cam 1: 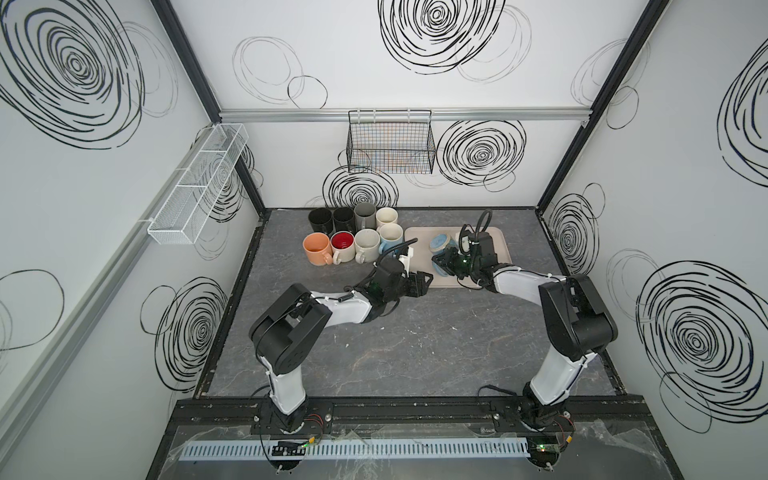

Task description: Turn the mug right side up

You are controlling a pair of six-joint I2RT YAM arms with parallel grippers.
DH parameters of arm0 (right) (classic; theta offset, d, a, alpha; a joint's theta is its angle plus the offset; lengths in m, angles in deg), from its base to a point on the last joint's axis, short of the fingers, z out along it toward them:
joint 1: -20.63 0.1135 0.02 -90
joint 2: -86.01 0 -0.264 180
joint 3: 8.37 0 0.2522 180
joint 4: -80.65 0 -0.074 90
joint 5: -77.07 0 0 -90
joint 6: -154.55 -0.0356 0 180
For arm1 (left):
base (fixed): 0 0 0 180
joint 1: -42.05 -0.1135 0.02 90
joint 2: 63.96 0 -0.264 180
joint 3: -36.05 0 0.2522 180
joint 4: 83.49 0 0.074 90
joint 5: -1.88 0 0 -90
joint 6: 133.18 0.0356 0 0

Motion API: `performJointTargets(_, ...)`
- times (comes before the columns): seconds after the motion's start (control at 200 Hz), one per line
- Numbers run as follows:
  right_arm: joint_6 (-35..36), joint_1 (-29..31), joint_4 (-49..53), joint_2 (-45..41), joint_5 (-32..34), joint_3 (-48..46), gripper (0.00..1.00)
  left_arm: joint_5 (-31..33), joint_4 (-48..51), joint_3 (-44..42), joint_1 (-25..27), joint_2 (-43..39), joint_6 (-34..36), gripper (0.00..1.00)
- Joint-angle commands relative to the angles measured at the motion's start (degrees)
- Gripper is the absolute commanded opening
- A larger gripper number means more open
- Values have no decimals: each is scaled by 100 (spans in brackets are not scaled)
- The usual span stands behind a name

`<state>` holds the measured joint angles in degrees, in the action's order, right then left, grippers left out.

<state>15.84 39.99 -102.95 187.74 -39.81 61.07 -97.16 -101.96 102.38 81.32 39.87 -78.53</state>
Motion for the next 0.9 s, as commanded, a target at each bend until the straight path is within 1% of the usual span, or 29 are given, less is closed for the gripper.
performJointTargets(0.0,-232,-26,-933,-467,-259,7,0,219,-728,201,-15,113,336,64)
performJointTargets(0.075,-296,-24,-1079,-496,-316,-44,0,252,-767,255,-15,182,414,64)
performJointTargets(0.23,-270,-25,-957,-552,-240,-57,0,191,-790,379,-15,342,415,64)
performJointTargets(0.36,-80,7,-561,-478,-187,112,0,205,-741,488,-33,532,407,64)
performJointTargets(0.435,135,51,-131,-397,-126,301,0,184,-762,549,-66,681,293,64)
performJointTargets(0.49,167,83,-37,-373,-117,335,0,126,-837,585,-94,788,191,64)
performJointTargets(0.65,-87,110,-193,-394,-38,244,0,38,-970,746,-86,1068,-8,63)
performJointTargets(0.896,-713,178,-679,-387,6,215,0,-90,-1211,1081,-69,1423,-326,62)
